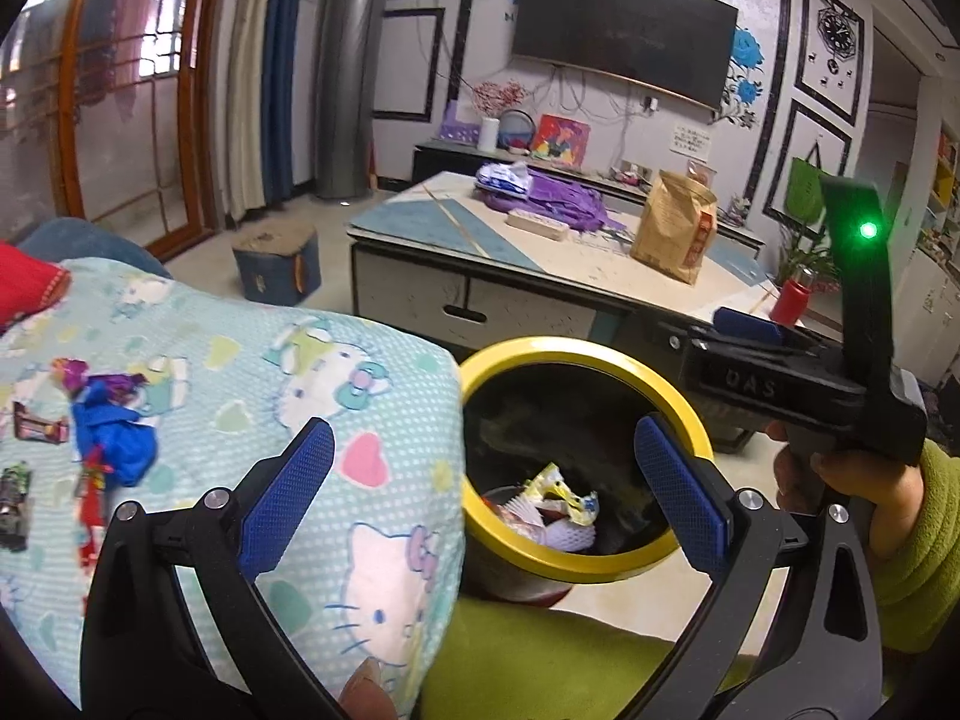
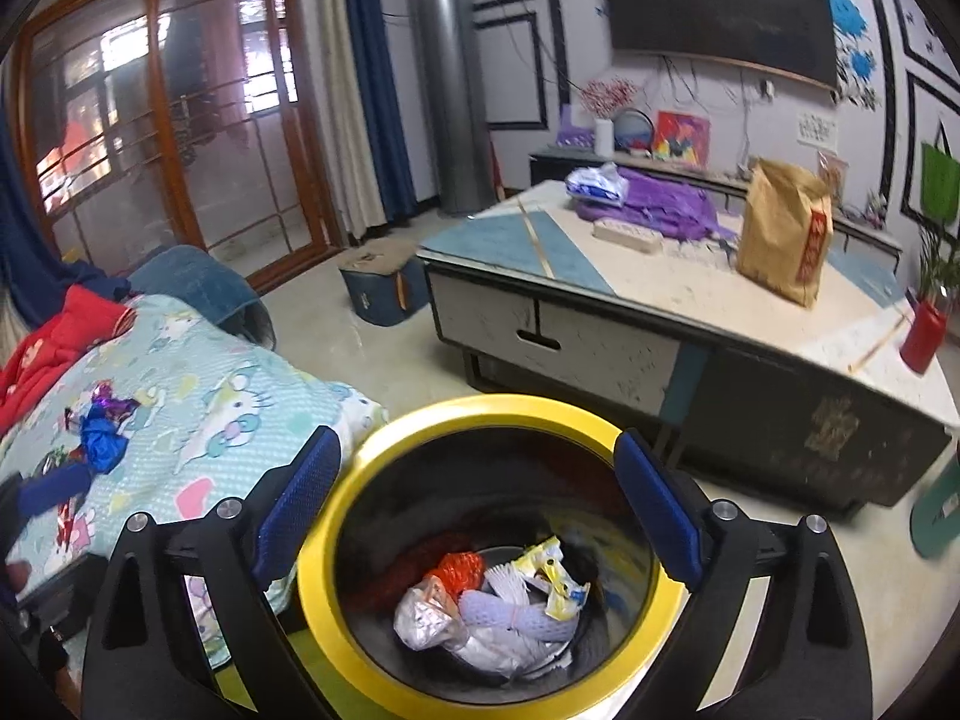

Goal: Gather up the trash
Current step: 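Move both tools back over the wrappers on the bed, then grasp the black-green wrapper with the left tool while the right tool grasps the blue balloon, then carry the black wrapper and blue balloon over the bin with both tools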

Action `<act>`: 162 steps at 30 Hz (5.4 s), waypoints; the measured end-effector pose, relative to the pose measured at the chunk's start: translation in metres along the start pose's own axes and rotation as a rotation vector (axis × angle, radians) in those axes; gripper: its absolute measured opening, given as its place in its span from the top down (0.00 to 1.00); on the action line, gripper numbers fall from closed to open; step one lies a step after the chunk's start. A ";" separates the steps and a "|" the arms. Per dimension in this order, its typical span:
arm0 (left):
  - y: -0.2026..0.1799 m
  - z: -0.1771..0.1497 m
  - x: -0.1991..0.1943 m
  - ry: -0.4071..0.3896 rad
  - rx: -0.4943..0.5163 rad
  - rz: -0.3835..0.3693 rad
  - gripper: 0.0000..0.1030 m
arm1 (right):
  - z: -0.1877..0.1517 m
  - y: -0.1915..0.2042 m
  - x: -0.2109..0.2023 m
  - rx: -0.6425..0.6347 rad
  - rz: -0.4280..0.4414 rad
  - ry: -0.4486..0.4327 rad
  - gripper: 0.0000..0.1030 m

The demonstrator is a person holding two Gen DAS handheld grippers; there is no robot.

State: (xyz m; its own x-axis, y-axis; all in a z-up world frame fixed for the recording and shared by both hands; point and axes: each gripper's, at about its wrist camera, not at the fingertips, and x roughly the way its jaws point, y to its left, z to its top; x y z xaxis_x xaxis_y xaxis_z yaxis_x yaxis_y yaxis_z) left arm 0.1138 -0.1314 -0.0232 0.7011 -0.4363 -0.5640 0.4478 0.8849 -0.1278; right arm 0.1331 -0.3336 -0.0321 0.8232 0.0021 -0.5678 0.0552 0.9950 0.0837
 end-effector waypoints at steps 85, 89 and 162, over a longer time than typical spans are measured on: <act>0.285 -0.078 -0.069 0.102 -0.559 0.340 0.80 | 0.008 0.266 0.112 -0.150 0.557 0.390 0.91; 0.273 -0.072 -0.069 0.089 -0.507 0.327 0.82 | 0.008 0.244 0.104 -0.103 0.544 0.371 0.92; -0.013 -0.023 -0.011 0.047 0.048 -0.053 0.82 | 0.001 0.002 0.003 0.047 0.267 0.103 0.94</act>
State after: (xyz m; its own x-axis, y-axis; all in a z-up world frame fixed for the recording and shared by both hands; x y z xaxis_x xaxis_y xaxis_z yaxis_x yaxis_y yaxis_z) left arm 0.0876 -0.1346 -0.0344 0.6495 -0.4737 -0.5949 0.5107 0.8513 -0.1203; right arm 0.1360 -0.3321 -0.0323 0.7503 0.2763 -0.6006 -0.1283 0.9520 0.2778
